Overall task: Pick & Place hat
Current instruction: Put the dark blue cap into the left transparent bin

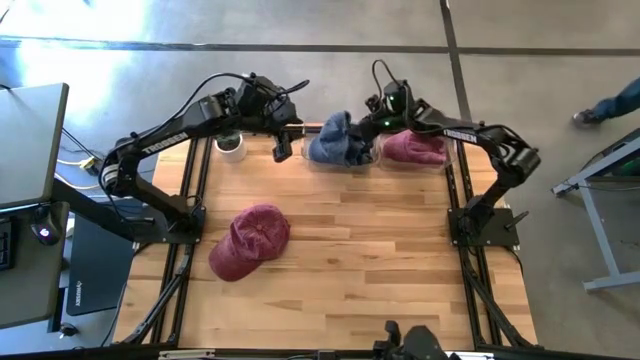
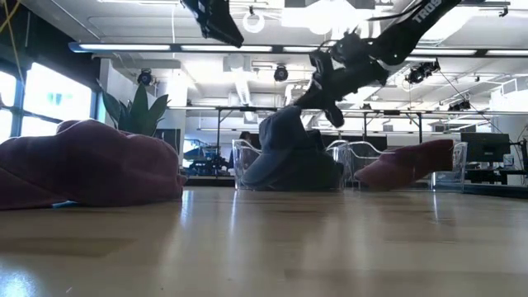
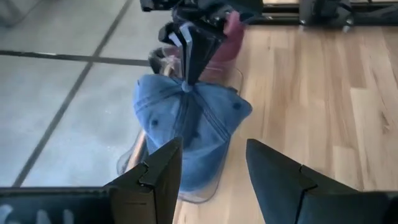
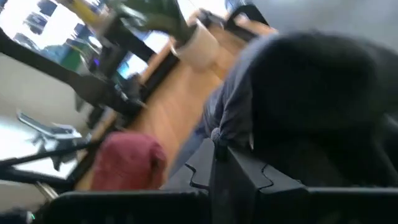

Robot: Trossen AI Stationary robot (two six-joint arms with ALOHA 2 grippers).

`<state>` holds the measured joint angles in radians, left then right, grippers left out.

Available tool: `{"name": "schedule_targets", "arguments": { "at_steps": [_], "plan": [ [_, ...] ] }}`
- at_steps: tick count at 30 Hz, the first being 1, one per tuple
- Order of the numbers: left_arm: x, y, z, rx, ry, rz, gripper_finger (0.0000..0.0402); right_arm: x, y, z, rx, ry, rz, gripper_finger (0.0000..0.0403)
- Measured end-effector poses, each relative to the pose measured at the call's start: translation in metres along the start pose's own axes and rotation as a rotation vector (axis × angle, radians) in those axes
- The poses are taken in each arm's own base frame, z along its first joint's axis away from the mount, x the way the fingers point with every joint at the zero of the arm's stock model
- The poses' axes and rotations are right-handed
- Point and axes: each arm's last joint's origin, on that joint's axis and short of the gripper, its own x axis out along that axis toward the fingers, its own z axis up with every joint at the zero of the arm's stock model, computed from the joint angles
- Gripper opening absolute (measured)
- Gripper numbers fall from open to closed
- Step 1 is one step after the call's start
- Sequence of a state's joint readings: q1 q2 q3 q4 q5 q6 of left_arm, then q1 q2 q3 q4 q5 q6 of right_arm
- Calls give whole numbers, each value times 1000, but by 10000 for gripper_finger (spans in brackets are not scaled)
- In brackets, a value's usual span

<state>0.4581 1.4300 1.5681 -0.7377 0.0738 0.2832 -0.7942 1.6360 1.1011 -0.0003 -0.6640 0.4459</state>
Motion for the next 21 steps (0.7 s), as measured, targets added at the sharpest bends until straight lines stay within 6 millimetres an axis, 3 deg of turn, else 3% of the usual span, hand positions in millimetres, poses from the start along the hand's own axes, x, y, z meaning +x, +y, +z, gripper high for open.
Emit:
{"name": "schedule_targets", "arguments": {
  "at_steps": [9,16,21],
  "plan": [
    [28,3,1,-104,6,3,172,-17,-7,-10,-41,111,-72,36],
    [53,6,-7,-250,77,50,172,-42,-10,-1,-70,73,-101,121],
    [69,7,-16,-500,146,83,172,-58,3,-3,-120,108,-36,170]
  ]
}}
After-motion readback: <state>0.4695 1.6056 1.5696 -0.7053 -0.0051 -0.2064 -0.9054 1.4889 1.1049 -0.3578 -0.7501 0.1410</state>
